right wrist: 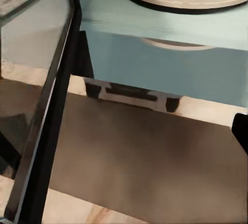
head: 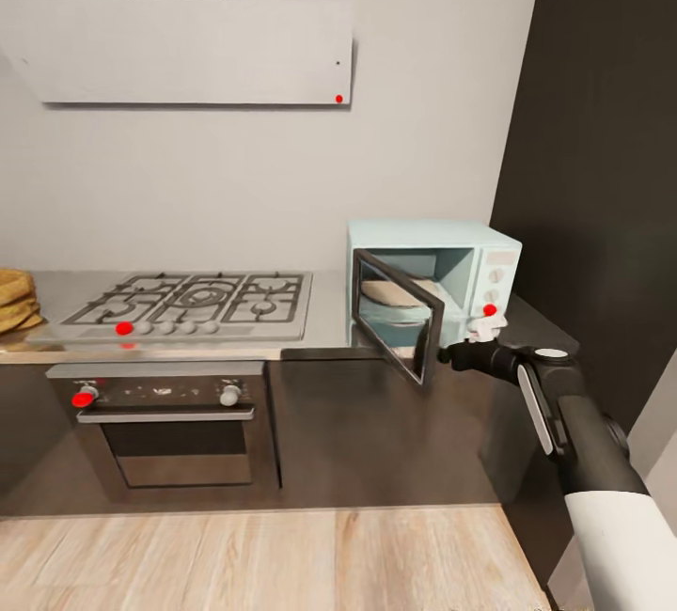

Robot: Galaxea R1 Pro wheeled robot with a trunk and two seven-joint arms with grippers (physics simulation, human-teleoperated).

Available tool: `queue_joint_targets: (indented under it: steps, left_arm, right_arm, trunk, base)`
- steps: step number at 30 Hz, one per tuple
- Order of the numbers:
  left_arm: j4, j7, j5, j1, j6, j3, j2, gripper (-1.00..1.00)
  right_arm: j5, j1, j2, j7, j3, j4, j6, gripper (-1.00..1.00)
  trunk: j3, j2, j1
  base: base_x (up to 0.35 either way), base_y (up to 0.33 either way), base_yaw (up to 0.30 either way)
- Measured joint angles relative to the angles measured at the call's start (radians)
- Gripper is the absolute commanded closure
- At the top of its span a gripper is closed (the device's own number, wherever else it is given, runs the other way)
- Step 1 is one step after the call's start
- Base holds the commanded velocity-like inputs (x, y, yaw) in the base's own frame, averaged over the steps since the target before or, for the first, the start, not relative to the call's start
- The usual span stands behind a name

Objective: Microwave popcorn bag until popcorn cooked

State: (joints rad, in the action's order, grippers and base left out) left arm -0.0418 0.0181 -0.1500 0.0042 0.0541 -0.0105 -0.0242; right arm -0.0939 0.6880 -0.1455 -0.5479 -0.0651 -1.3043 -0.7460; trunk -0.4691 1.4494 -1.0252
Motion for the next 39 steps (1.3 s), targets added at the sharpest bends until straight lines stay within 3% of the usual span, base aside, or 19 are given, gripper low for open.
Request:
queue_joint_targets:
  steps: [21, 24, 30, 32, 34, 36, 39]
  left_arm:
    - [0.000, 0.000, 0.000, 0.000, 0.000, 0.000, 0.000, -1.00]
    - [-0.001, 0.000, 0.000, 0.000, 0.000, 0.000, 0.000, -1.00]
    - [-0.001, 0.000, 0.000, 0.000, 0.000, 0.000, 0.000, -1.00]
    - [0.000, 0.000, 0.000, 0.000, 0.000, 0.000, 0.000, -1.00]
    - [0.000, 0.000, 0.000, 0.000, 0.000, 0.000, 0.000, -1.00]
    - [0.000, 0.000, 0.000, 0.000, 0.000, 0.001, 0.001, -1.00]
    - [0.000, 0.000, 0.000, 0.000, 0.000, 0.001, 0.001, -1.00]
  right_arm:
    - [-0.004, 0.001, 0.000, 0.005, -0.002, 0.000, 0.004, -1.00]
    - [-0.028, 0.000, -0.003, 0.007, -0.040, 0.001, 0.008, -1.00]
    - [-0.033, 0.000, -0.005, 0.010, -0.125, 0.004, 0.012, -1.00]
    - [-0.019, 0.001, -0.014, 0.019, -0.134, 0.012, 0.015, -1.00]
    - [-0.009, 0.001, -0.041, 0.036, -0.092, 0.018, 0.016, -1.00]
    - [0.001, 0.001, -0.066, 0.051, -0.137, 0.020, 0.012, -1.00]
    - [-0.017, 0.001, -0.082, 0.104, -0.164, 0.022, 0.012, -1.00]
  trunk:
    - [0.000, 0.000, 0.000]
    - [0.000, 0.000, 0.000]
    - [0.000, 0.000, 0.000]
    - [0.000, 0.000, 0.000]
    - [0.000, 0.000, 0.000]
    - [0.000, 0.000, 0.000]
    - [0.000, 0.000, 0.000]
  base:
    - [-0.042, 0.249, 0.000]
    - [0.000, 0.255, 0.000]
    - [0.000, 0.217, 0.000]
    - [0.000, 0.122, 0.000]
    - [0.000, 0.045, 0.000]
    - [0.000, 0.009, 0.000]
    - [0.000, 0.002, 0.000]
